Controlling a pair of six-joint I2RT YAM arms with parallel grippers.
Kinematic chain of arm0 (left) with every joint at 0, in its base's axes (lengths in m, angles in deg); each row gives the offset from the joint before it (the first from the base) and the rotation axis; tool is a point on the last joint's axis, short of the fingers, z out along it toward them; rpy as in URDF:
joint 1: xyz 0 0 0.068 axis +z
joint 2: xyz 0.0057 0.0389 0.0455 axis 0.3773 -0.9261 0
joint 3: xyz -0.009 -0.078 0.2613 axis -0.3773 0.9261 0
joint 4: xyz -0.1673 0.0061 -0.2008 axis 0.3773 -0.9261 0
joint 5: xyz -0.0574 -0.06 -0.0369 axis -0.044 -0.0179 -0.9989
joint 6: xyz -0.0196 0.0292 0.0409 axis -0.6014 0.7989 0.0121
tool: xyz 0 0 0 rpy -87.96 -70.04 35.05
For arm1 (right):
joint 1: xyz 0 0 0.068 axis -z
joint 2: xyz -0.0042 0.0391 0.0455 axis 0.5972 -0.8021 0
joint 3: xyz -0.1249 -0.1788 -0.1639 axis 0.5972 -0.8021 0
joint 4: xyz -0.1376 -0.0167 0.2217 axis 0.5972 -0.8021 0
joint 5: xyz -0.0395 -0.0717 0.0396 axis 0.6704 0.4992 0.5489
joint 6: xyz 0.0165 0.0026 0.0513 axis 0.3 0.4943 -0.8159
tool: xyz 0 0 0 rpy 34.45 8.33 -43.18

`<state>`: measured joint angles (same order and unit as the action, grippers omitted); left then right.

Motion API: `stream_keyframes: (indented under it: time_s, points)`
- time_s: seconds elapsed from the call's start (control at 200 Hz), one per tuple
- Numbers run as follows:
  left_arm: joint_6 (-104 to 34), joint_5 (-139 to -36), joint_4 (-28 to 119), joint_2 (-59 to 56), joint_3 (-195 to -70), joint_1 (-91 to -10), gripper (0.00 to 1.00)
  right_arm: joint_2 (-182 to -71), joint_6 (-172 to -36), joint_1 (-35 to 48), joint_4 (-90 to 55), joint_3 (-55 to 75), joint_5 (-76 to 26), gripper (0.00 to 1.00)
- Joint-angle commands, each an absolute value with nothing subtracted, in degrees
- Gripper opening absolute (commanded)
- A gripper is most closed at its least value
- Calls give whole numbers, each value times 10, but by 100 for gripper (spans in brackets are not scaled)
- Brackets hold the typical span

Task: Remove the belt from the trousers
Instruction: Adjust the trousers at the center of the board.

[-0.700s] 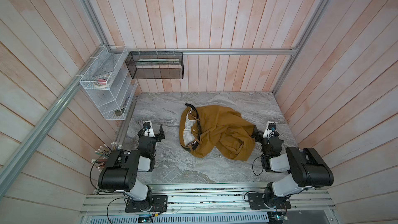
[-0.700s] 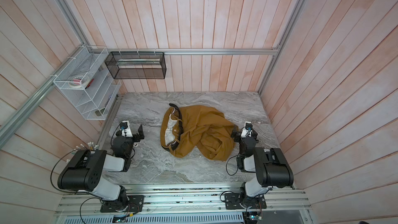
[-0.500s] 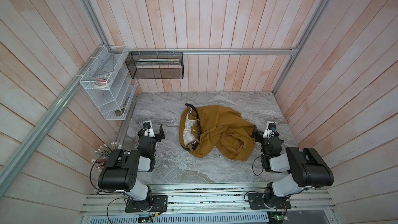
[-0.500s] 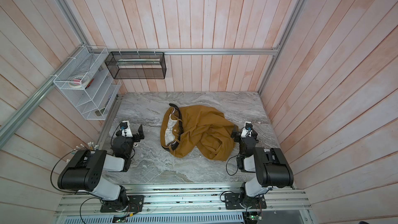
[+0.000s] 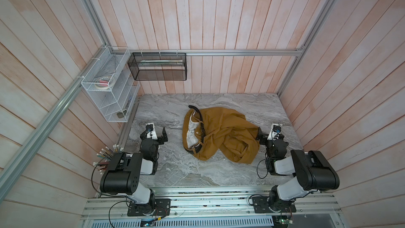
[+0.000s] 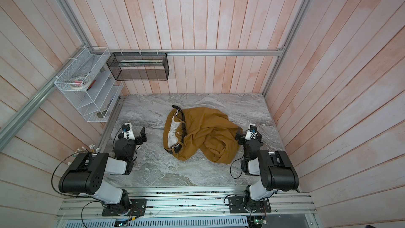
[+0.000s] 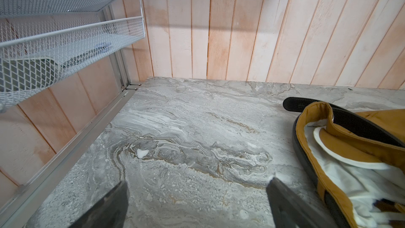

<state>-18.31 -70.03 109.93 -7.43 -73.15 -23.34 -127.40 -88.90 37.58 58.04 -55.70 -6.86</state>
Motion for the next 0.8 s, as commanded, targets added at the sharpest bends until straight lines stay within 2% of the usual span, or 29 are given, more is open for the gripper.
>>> stream_keyframes:
  time_s: [0.0, 0.53, 0.57, 0.71, 0.795]
  points:
    - [-173, -695, 1110, -80, -741, -231, 100, -1280, -884, 379, 595, -548, -63, 98]
    - [-184, -701, 1103, -73, -742, -221, 100, -1267, -890, 375, 599, -552, -39, 98]
    - [-184, -687, 1095, -55, -740, -225, 100, -1241, -888, 371, 568, -542, -28, 98]
    - [-159, -661, 959, 67, -763, -259, 100, -1136, -910, 364, 310, -424, -10, 98]
    - [-247, -699, 820, 144, -814, -266, 100, -1127, -941, 363, 210, -333, -40, 95]
